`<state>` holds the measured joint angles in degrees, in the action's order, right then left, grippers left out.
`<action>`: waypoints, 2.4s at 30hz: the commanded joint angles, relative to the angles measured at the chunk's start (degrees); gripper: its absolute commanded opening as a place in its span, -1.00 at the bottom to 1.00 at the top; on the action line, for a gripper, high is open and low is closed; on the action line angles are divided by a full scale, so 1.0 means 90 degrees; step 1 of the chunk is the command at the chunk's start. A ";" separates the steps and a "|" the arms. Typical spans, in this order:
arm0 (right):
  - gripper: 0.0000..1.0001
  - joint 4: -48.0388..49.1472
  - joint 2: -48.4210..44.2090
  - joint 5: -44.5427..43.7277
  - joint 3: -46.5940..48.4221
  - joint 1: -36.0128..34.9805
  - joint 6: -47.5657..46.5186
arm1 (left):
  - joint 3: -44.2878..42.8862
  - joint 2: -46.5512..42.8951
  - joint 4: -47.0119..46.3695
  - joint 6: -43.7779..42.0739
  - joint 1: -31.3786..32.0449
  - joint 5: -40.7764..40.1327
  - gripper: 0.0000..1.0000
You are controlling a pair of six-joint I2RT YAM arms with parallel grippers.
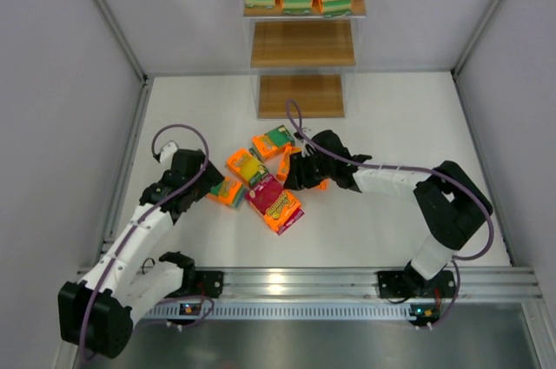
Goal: Place and organize the cleaning sponges onto the shelf
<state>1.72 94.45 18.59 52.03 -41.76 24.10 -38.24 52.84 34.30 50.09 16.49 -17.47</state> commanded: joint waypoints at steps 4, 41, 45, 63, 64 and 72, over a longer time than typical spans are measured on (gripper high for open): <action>-0.14 0.0298 0.0481 0.0268 0.0634 0.0148 -0.0070 | 0.0050 -0.0148 -0.0042 0.0060 -0.0006 -0.0099 0.89; -0.04 -0.0503 0.0960 -0.0317 0.1162 -0.0379 -0.0373 | 0.0274 -0.0441 -0.0042 0.0050 -0.0006 -0.0178 0.90; 0.02 -0.0532 0.0950 -0.0395 0.1260 -0.0419 -0.0139 | 0.0313 -0.0461 -0.0042 0.0031 -0.0006 -0.0177 0.91; -0.07 -0.0610 0.1311 -0.0688 0.1631 -0.0497 0.0253 | 0.0430 -0.0666 -0.0042 -0.0028 -0.0006 -0.0265 0.92; -0.09 -0.0630 0.1341 -0.0718 0.1650 -0.0516 0.0233 | 0.0440 -0.0666 -0.0042 -0.0028 -0.0006 -0.0265 0.92; -0.17 -0.0718 0.1448 -0.0903 0.1807 -0.0750 -0.0157 | 0.0450 -0.0734 -0.0042 -0.0077 -0.0016 -0.0304 0.93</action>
<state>-4.40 107.26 11.62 66.15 -46.48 25.28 -34.94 47.64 34.33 49.98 16.49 -18.98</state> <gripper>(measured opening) 0.415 0.962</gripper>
